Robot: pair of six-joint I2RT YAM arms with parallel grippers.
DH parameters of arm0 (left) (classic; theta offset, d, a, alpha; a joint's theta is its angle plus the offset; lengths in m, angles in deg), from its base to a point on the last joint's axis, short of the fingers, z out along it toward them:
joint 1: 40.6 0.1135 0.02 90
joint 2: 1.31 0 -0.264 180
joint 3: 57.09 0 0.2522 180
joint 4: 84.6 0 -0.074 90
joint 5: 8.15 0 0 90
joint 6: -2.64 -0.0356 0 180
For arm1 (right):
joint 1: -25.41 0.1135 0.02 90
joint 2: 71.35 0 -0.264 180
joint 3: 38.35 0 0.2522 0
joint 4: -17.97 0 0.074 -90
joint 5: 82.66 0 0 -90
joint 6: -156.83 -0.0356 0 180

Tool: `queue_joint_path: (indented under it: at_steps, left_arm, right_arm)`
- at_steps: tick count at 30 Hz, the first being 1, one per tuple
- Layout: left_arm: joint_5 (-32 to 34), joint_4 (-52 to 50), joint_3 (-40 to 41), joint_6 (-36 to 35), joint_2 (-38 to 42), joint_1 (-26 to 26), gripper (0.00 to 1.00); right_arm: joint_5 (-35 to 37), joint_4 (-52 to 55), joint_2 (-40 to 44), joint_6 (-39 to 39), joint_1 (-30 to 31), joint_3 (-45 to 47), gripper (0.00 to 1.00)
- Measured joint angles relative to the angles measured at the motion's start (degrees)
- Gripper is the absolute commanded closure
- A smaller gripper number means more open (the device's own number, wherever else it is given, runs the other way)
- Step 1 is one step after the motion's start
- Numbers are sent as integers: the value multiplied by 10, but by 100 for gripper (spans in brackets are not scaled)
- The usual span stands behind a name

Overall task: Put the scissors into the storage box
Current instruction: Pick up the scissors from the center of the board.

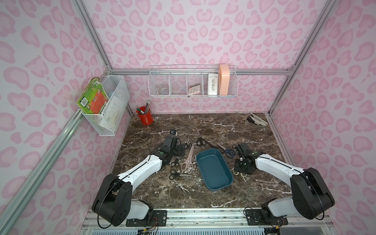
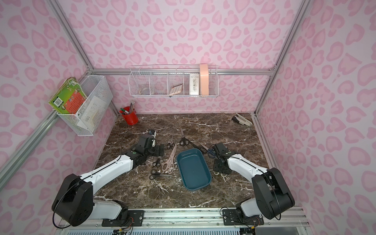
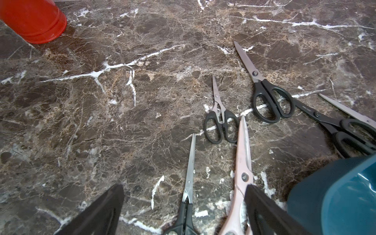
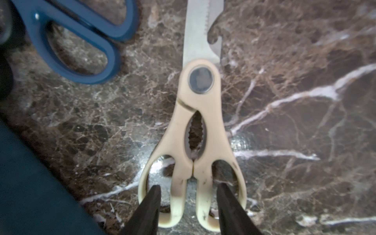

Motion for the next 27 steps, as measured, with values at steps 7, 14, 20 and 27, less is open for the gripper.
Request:
queue_joint_path:
  at_steps: [7, 14, 20, 27]
  left_arm:
    - [4, -4, -2, -2, 0, 0, 2]
    - [8, -9, -5, -3, 0, 0, 2]
    - [13, -11, -6, -10, 2, 0, 2]
    - [17, -11, -6, -11, 2, 0, 2]
  right_arm:
    - [-10, -7, -14, 1, 1, 10, 57]
    - [0, -13, -23, 2, 2, 13, 73]
    - [14, -38, -23, 4, 2, 17, 100]
    - [14, -43, -7, 4, 0, 13, 100]
